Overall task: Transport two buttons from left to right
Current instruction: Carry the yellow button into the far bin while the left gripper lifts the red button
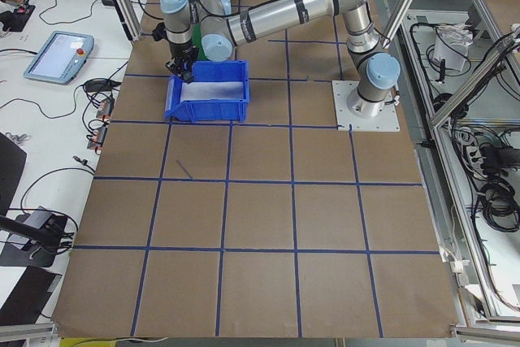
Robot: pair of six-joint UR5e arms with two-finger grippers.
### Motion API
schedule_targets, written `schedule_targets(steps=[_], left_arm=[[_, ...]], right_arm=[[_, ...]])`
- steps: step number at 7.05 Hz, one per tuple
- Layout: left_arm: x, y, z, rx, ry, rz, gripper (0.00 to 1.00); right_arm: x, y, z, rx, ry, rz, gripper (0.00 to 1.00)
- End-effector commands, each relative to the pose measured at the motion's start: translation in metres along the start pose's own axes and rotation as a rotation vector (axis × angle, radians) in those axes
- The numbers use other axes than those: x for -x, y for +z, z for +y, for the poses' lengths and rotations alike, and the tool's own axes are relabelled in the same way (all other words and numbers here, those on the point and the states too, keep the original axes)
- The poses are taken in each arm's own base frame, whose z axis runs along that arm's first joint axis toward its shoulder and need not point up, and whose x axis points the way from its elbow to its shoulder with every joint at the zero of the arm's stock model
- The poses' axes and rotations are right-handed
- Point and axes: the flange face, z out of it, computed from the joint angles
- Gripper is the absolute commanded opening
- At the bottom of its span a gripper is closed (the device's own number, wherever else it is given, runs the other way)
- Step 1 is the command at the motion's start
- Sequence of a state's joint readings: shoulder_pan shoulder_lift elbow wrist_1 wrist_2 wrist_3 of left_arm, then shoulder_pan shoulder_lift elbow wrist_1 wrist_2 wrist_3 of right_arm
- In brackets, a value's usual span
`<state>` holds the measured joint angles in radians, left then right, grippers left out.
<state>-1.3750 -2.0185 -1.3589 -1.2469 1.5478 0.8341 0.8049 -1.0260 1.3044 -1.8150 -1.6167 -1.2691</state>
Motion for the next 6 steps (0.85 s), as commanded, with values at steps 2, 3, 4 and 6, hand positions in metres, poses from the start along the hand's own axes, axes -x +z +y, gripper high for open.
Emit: schedule_targets(steps=[2, 3, 4, 6], left_arm=[[-0.074, -0.039, -0.030, 0.031, -0.064, -0.058, 0.24], [-0.096, -0.037, -0.043, 0.027, -0.111, -0.054, 0.25], [-0.106, -0.035, -0.049, 0.023, -0.139, -0.048, 0.25], [-0.127, -0.025, -0.063, 0.028, -0.137, -0.036, 0.24]], right_arm=[[-0.014, -0.002, -0.006, -0.004, 0.001, 0.017, 0.03], [-0.019, -0.001, -0.007, -0.004, 0.001, 0.020, 0.03], [-0.024, -0.001, -0.009, -0.005, 0.001, 0.023, 0.03], [-0.023, 0.009, -0.015, 0.000, 0.011, 0.007, 0.03]])
